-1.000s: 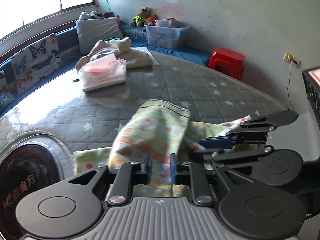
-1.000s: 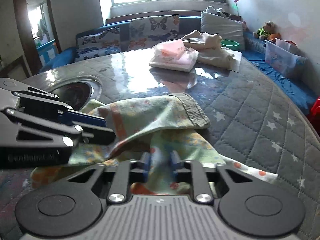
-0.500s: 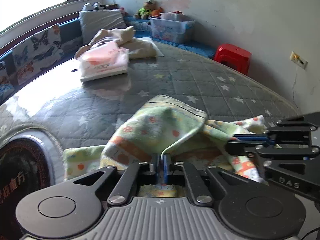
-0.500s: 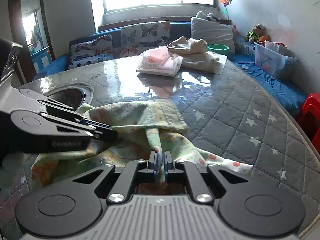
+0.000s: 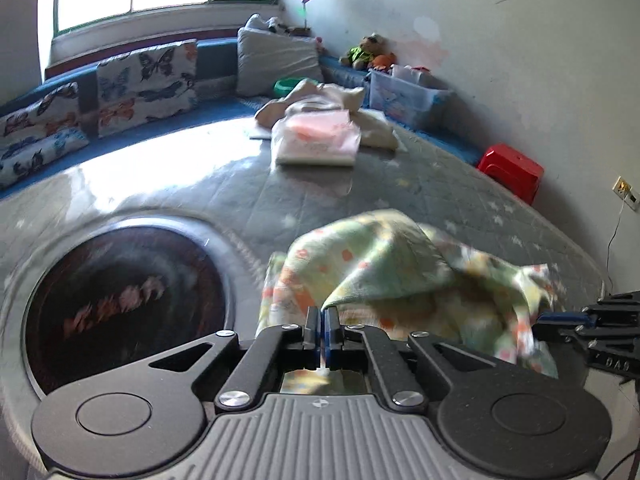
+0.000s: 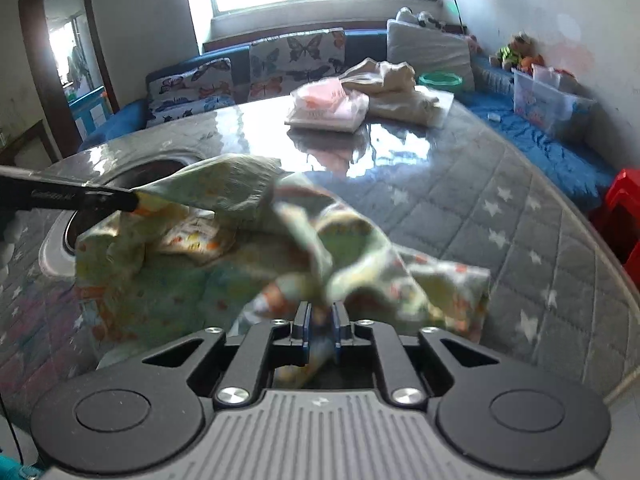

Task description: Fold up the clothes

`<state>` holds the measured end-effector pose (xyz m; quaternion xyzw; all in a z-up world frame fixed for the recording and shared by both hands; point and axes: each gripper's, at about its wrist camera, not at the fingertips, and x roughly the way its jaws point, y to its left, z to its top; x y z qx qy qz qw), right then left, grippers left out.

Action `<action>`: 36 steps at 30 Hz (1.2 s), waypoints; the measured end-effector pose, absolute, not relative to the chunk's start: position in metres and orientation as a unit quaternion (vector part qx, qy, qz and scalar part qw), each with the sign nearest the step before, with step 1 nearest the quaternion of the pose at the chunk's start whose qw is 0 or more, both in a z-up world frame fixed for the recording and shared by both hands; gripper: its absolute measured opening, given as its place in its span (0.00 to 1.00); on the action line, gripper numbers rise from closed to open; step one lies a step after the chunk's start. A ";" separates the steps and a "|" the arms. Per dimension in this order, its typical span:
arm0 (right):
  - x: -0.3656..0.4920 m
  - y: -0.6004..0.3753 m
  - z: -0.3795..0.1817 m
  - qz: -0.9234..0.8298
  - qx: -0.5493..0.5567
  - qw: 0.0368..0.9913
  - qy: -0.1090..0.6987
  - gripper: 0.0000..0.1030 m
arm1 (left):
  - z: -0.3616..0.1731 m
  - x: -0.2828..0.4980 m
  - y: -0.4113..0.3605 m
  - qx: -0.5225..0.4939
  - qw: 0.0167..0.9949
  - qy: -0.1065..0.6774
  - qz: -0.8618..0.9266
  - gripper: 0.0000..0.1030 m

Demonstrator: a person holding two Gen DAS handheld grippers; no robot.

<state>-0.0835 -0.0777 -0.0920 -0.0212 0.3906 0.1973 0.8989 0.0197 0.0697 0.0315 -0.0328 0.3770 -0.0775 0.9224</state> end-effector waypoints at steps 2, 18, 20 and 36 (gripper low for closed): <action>-0.088 -0.081 -0.092 0.195 -0.011 0.897 0.397 0.26 | 0.028 0.011 0.076 -0.040 0.920 0.383 -0.069 0.05; -0.077 -0.092 -0.115 0.239 0.130 0.841 0.467 0.41 | 0.000 -0.013 0.100 -0.115 0.897 0.424 -0.048 0.62; -0.075 -0.088 -0.116 0.245 0.126 0.840 0.467 0.32 | -0.004 -0.011 0.099 -0.120 0.892 0.432 -0.060 0.57; -0.034 -0.039 -0.018 0.312 0.080 0.873 0.367 0.06 | 0.052 -0.002 0.149 -0.175 0.912 0.363 -0.081 0.02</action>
